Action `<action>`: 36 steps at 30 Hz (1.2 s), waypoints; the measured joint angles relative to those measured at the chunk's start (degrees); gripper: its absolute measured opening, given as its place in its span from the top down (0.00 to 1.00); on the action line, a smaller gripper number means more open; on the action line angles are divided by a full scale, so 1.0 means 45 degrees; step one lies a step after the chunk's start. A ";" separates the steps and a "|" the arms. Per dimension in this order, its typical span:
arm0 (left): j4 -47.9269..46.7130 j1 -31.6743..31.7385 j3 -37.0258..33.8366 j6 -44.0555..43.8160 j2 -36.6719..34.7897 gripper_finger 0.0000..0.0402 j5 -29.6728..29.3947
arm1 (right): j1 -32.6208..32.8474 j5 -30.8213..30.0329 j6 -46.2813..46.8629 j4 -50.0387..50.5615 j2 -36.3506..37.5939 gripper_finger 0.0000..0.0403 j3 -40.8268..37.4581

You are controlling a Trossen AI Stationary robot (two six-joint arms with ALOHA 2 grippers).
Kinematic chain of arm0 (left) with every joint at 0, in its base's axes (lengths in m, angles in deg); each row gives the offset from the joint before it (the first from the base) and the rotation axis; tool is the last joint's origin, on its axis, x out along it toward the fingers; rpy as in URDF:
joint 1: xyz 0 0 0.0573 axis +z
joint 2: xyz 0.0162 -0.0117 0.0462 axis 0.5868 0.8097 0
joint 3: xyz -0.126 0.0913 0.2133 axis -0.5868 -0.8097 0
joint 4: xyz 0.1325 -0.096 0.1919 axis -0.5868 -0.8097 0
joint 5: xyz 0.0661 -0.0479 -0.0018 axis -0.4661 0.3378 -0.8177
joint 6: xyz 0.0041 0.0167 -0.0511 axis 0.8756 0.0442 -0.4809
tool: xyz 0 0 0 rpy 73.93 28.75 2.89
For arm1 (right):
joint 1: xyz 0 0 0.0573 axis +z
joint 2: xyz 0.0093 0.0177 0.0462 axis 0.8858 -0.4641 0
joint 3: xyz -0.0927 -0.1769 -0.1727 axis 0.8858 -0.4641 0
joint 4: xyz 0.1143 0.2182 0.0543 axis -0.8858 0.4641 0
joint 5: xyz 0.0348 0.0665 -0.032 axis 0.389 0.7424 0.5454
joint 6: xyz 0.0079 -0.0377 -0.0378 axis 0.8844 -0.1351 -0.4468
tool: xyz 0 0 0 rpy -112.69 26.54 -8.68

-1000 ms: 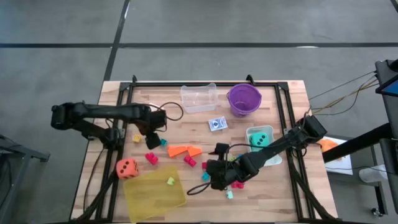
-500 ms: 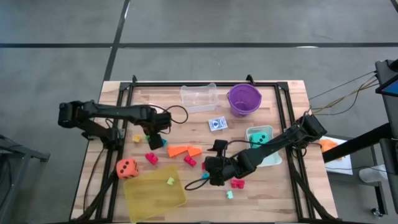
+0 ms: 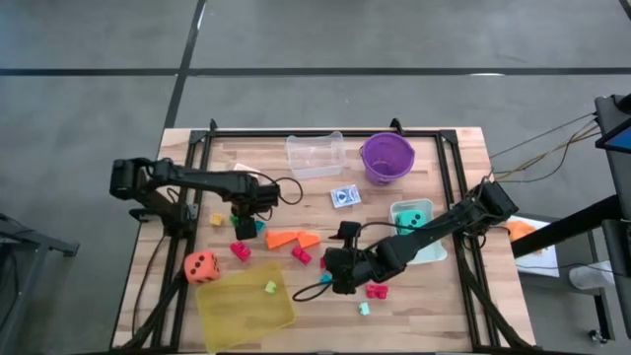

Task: Pick & Place Toys
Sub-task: Put the green game piece into the yellow bin

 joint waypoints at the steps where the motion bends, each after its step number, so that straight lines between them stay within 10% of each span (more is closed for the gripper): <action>1: 0.0013 0.0000 -0.0001 0.0024 0.0051 0.53 -0.0007 | 0.0000 0.0000 0.0000 0.0000 0.0000 0.10 0.0000; 36: 0.1154 0.0000 -0.1007 0.0249 0.0249 0.63 -0.0007 | 0.0000 0.0029 0.0049 -0.0073 0.0000 0.10 0.0000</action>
